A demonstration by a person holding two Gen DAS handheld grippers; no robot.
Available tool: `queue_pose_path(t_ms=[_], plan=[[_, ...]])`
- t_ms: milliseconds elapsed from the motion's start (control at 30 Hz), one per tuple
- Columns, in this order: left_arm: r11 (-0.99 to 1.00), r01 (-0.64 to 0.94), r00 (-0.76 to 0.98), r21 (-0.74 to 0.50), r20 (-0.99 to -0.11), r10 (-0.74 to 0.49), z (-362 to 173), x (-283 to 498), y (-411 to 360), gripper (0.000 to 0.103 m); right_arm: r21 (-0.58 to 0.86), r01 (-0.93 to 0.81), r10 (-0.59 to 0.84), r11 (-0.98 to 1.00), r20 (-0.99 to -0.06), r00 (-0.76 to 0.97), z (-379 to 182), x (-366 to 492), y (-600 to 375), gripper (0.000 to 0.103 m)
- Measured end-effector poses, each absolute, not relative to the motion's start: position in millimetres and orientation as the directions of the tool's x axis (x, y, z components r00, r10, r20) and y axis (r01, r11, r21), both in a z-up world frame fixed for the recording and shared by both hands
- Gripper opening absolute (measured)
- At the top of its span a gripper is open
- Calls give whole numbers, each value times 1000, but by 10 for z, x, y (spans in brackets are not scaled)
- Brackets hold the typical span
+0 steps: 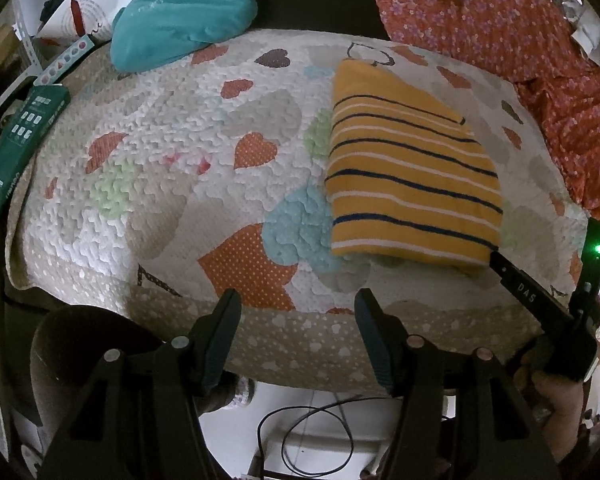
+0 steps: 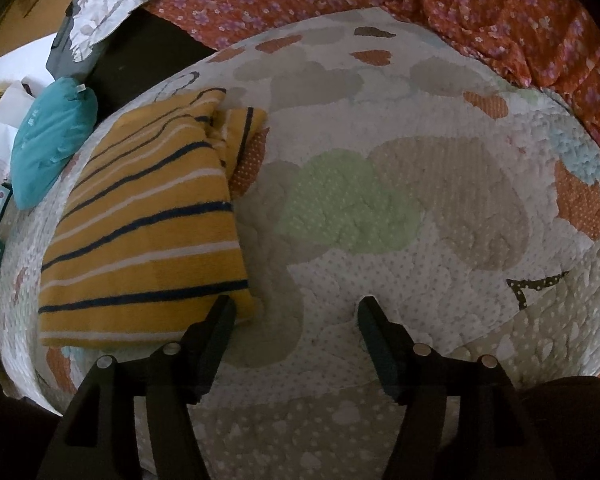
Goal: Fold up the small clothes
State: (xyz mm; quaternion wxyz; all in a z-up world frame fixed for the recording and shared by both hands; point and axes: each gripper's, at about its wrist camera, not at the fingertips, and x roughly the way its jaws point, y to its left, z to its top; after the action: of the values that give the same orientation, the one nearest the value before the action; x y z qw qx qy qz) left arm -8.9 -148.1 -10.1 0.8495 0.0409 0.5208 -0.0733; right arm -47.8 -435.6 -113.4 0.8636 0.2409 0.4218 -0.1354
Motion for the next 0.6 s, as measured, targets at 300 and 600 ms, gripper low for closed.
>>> queue_pose_path(t_ms=[300,600], plan=[[985,173,455,5,-887,-75,-82,-86,-1491,58,297,440,-32,847,-799,601,-1164,-465,-4349,72],[984,177,463,9,-883,-75,-81,-99,-1492,59,297,440,-32,847,-799,601,-1168,-461,-4347,73]])
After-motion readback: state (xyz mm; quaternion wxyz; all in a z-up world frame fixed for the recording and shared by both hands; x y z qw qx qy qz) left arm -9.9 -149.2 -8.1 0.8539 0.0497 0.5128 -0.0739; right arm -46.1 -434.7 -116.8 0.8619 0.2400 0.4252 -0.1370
